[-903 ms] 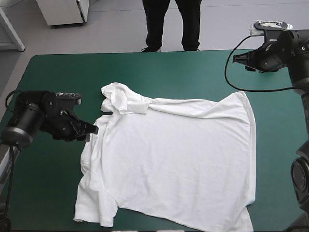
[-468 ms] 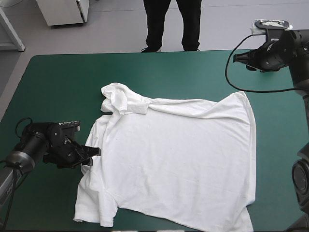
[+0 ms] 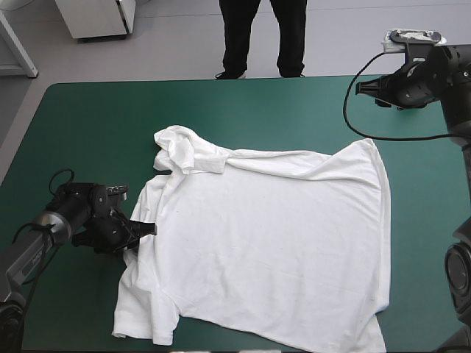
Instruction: Fold the cloth
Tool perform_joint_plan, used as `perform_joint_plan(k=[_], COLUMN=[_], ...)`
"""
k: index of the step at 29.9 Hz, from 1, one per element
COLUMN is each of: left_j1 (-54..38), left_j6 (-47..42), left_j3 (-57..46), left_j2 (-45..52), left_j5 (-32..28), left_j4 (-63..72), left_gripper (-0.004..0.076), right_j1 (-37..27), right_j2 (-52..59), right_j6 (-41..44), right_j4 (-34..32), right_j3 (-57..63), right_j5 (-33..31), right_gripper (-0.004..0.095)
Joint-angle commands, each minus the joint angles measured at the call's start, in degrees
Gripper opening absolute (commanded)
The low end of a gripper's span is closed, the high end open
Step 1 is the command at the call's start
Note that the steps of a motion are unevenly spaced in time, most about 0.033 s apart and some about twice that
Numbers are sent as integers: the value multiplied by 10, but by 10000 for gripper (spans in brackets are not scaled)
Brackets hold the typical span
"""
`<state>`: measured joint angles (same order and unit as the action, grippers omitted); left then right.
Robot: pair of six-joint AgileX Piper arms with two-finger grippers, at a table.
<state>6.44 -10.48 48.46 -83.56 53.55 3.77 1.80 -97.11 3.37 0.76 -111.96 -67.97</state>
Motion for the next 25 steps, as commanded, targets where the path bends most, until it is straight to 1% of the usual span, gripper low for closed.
perform_joint_plan(k=[1,3,4,9,11,13,16,21,25], left_j1=[3,3,3,3,3,2,-5,-71,-124], left_j6=[5,15,25,33,27,2,-24,-22,27], left_j3=[11,11,11,11,12,18,40,121,243], left_j2=[2,-1,-1,-1,-1,-1,-1,-20,-85], left_j5=[-9,-9,-8,7,22,32,34,3,5], left_j4=[3,3,4,-32,-87,-153,-220,-236,-224], left_gripper=[197,34,-19,-22,-22,-22,-22,-22,-22], right_j1=[-4,-4,-4,-4,-4,-4,-4,-4,-4], right_j2=[30,30,30,30,30,30,30,30,30], right_j6=[-1,0,0,0,0,1,4,4,8], right_j4=[-2,-4,-4,-4,-4,-4,-4,-4,-4], right_j3=[-17,-17,-17,-17,-17,-17,-17,-17,-17], right_j5=[27,27,27,27,27,27,30,33,36], right_gripper=[391,391,391,391,391,391,391,391,391])
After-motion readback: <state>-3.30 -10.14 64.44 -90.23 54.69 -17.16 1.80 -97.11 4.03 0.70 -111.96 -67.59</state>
